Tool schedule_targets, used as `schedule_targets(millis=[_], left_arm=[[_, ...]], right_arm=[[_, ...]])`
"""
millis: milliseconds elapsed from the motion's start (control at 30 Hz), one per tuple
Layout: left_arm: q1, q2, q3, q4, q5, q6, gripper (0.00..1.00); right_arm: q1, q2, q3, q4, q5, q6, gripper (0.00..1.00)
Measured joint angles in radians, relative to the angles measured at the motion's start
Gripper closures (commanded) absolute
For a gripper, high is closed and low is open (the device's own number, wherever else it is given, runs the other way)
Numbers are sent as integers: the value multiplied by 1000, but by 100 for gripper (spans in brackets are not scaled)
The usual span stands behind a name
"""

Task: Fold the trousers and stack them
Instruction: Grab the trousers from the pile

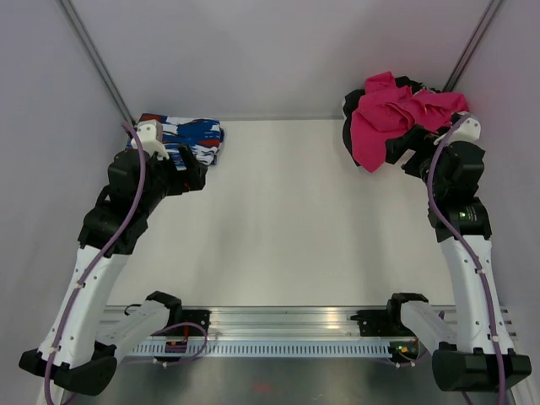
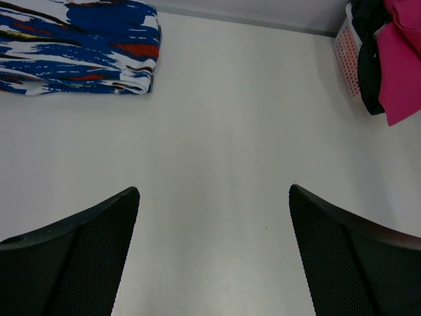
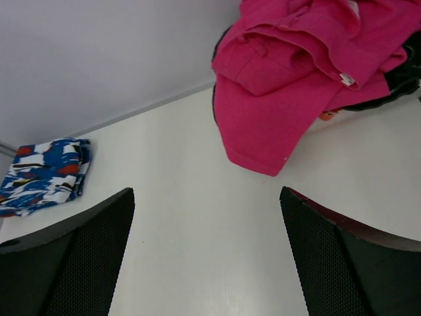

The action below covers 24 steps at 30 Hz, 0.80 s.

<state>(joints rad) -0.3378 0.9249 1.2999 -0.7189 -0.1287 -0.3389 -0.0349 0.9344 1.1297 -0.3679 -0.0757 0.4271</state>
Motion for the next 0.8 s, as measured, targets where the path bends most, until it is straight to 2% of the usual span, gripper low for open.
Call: schedule_targets(millis=[200, 500, 700, 800], left_arm=[[0, 0, -56, 7, -2, 0, 0], [0, -16, -156, 29, 28, 5, 0], [0, -20, -201, 45, 35, 9, 0], [0, -19, -207, 58, 38, 10, 0]], right_arm=[[-3, 175, 83, -76, 98, -20, 2], [-87, 674, 473, -63, 79, 37, 2], [-87, 888, 765, -74, 144, 21, 2], [-87, 933, 829, -82, 167, 8, 2]])
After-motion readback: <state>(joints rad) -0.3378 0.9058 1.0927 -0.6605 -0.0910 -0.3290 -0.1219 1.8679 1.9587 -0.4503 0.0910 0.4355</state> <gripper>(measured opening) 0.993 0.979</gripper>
